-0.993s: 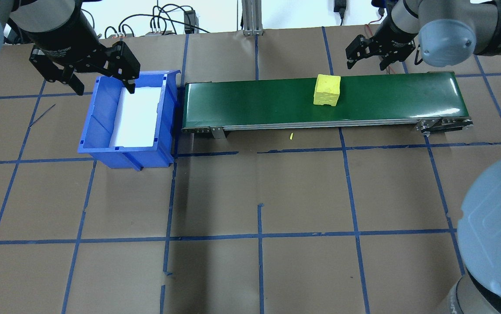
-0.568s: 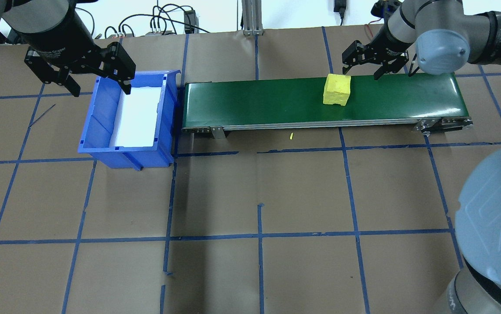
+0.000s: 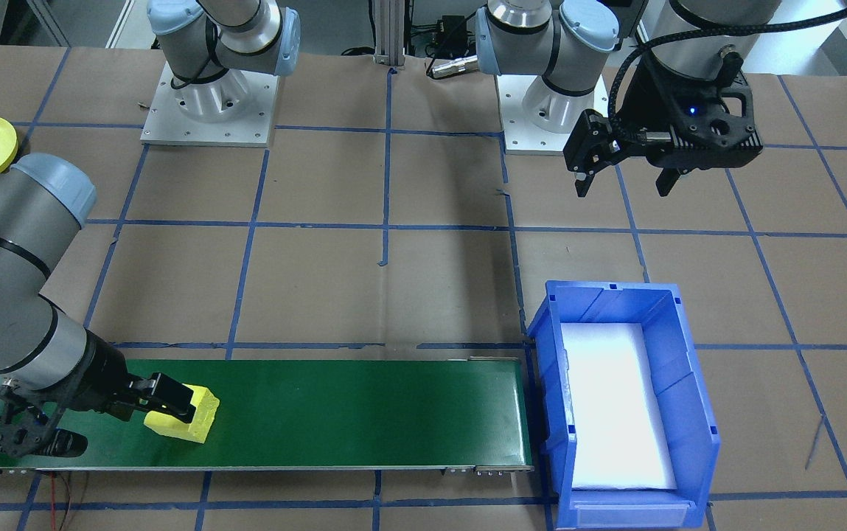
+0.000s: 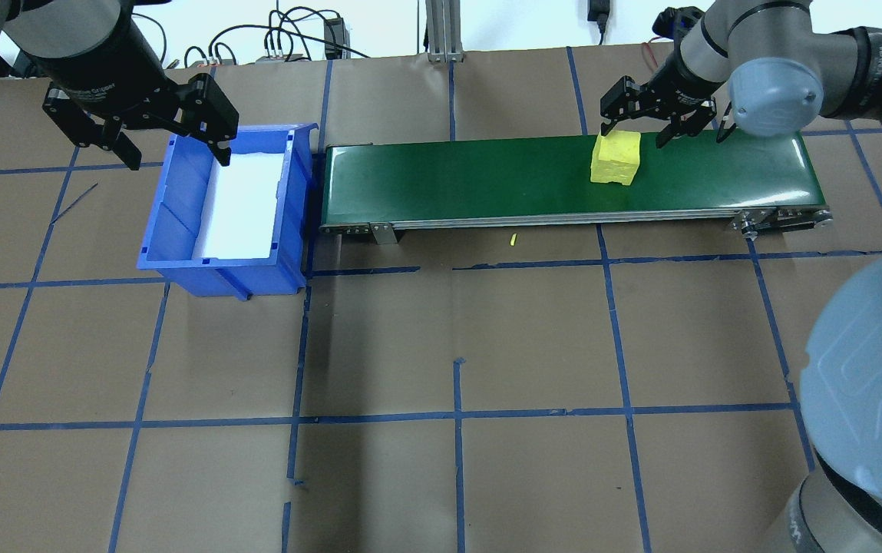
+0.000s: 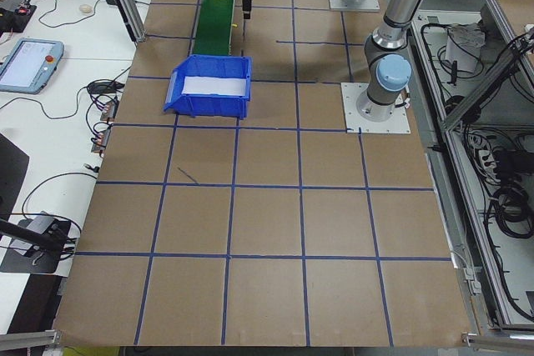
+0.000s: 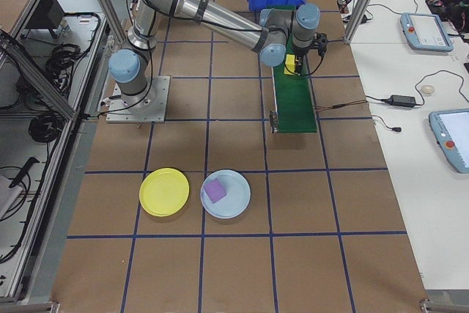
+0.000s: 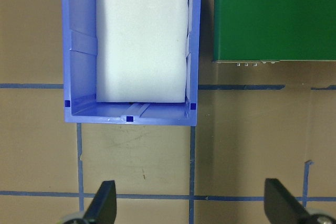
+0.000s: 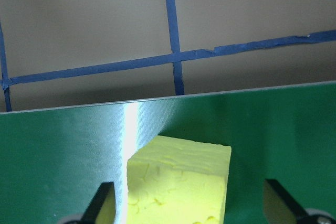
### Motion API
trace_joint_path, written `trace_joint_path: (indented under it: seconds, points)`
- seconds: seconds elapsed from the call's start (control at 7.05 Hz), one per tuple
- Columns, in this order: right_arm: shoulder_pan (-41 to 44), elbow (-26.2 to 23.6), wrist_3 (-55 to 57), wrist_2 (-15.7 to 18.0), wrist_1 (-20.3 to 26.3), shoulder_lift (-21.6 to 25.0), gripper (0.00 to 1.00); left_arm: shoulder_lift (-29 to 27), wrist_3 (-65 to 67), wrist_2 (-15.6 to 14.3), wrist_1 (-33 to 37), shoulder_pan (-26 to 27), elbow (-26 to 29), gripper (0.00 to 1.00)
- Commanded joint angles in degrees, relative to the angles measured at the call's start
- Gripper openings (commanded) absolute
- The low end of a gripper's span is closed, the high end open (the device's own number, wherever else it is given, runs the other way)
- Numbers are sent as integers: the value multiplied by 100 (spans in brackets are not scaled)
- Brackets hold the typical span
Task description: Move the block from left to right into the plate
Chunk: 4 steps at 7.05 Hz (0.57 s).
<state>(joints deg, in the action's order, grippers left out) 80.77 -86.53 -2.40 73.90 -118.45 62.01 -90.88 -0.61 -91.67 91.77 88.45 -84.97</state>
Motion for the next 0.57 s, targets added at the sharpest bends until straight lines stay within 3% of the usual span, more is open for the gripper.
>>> trace_joint_path:
  seconds: [0.0,0.14,0.28,0.43]
  points:
    - [0,-119,-33,2,-20,-40,99,0,0,9,-1,-3,7,100]
    - [0,-110,-76,89,-38,-145,64,0,0,9,-1,-12,7,100]
    - [0,-84,-355,237,-151,-146,39,0,0,9,-1,-12,7,100]
    - [-9,-40,-1245,970,-213,-76,32,0,0,9,-1,-12,7,100]
